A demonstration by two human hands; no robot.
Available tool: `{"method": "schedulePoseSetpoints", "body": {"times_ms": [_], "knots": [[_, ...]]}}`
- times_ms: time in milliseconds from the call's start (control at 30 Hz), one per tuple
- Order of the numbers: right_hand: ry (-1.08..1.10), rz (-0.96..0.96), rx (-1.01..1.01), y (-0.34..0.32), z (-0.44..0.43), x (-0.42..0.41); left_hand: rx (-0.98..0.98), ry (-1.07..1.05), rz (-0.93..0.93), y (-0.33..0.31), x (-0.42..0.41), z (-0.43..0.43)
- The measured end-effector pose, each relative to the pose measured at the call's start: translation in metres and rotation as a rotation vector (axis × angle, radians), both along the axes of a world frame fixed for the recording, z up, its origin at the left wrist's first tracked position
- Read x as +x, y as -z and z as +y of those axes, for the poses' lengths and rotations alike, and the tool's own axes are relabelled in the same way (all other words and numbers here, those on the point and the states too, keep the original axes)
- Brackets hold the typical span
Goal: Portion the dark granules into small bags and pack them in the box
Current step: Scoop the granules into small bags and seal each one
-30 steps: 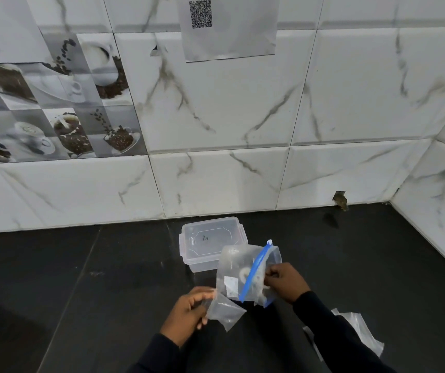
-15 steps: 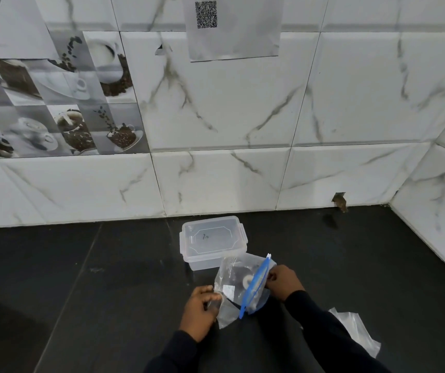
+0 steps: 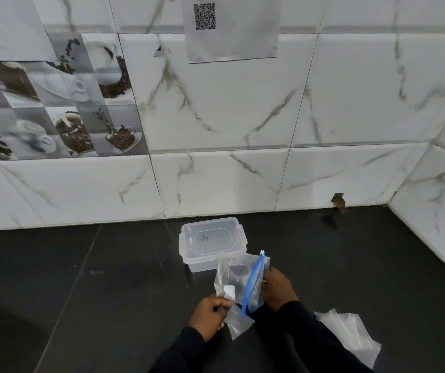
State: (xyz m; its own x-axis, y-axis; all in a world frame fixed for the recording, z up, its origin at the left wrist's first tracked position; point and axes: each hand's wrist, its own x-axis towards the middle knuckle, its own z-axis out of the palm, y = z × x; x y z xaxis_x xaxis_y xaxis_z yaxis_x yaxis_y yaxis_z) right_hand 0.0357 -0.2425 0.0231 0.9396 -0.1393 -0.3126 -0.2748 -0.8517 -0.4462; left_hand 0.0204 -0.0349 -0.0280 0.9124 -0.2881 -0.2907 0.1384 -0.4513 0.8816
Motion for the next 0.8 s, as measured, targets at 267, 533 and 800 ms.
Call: {"method": "schedulePoseSetpoints", "body": {"times_ms": [267,533,800], "knots": [[0.181,0.082,0.214,0.02,0.001,-0.001,0.122,0.215,-0.373,-0.036,0.011,-0.011],[0.33,-0.024,0.426,0.004,-0.022,0.011,0.04,-0.109,-0.259,-0.025,0.006,0.014],[0.401,-0.016,0.53,-0.017,-0.026,0.013,0.006,-0.254,-0.2,-0.026,-0.009,0.025]]}}
